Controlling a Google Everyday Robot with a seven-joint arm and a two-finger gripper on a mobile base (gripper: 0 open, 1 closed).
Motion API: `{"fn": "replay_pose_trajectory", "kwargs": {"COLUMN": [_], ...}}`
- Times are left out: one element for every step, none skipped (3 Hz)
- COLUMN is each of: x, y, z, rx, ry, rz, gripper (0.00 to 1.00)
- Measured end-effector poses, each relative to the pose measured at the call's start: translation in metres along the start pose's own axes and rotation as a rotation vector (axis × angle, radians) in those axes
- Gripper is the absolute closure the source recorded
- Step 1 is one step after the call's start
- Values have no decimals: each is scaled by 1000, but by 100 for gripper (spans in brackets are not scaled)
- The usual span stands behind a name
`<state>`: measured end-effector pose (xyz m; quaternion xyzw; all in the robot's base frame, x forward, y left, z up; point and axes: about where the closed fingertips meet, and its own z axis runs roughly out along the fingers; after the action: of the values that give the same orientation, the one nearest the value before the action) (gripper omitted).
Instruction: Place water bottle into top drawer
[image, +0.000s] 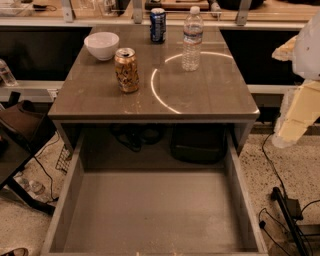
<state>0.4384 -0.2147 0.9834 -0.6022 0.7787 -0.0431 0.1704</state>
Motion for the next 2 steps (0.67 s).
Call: {"fn": "replay_pose_trajectory", "kwargs": {"x": [0,-5], "y": [0,-28], "z": [0,-9], "rx": [0,61], "ry": [0,-61], "rz": [0,53], "gripper": [0,0]}}
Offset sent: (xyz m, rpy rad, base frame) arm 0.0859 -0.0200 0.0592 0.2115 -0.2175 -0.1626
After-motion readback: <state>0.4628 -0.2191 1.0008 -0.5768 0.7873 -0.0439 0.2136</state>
